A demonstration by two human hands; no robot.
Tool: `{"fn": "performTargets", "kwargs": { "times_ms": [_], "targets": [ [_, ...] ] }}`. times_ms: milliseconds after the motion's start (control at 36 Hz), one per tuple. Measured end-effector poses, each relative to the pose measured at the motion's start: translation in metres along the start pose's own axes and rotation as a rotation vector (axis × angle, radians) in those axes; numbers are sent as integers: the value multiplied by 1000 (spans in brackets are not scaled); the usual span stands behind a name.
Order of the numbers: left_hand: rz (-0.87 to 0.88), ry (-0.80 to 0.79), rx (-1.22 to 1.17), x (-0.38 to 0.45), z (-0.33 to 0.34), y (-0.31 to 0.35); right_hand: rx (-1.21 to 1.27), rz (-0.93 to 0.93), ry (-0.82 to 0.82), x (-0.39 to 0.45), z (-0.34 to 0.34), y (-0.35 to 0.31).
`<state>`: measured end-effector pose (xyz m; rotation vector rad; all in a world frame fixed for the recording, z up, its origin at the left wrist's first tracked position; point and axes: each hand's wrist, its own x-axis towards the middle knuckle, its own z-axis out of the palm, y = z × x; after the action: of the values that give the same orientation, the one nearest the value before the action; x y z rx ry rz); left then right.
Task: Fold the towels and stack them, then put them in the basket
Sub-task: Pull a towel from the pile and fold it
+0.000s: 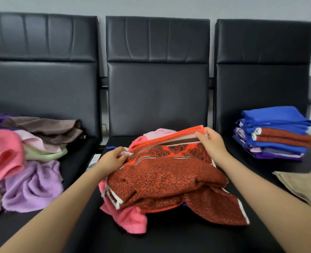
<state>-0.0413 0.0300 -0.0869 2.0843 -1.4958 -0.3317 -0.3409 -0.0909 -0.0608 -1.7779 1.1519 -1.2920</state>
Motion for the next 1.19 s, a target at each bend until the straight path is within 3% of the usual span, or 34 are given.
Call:
{"fn": "performTargets", "kwargs": {
  "times_ms": [83, 333, 556, 806, 1000, 1111, 1194],
  "targets": [
    [27, -15, -32, -6, -6, -4, 74, -27, -7, -8, -7, -21],
    [272, 235, -127, -34, -34, 9, 211, 27, -11, -28, -34, -52],
    [367, 104, 123, -67, -36, 15, 272, 135, -4, -47, -58, -53],
    [323, 80, 57, -90, -36, 17, 260, 222, -56, -71, -69, -45],
    [285, -16, 307, -97, -29, 19, 286, 212, -79, -76, -76, -58],
    [288, -9, 136, -100, -34, 26, 310, 216, -66, -75, -79, -68],
    [256, -7, -170, -108, -60, 41, 395, 221, -17, -67, -85, -82]
  ]
}}
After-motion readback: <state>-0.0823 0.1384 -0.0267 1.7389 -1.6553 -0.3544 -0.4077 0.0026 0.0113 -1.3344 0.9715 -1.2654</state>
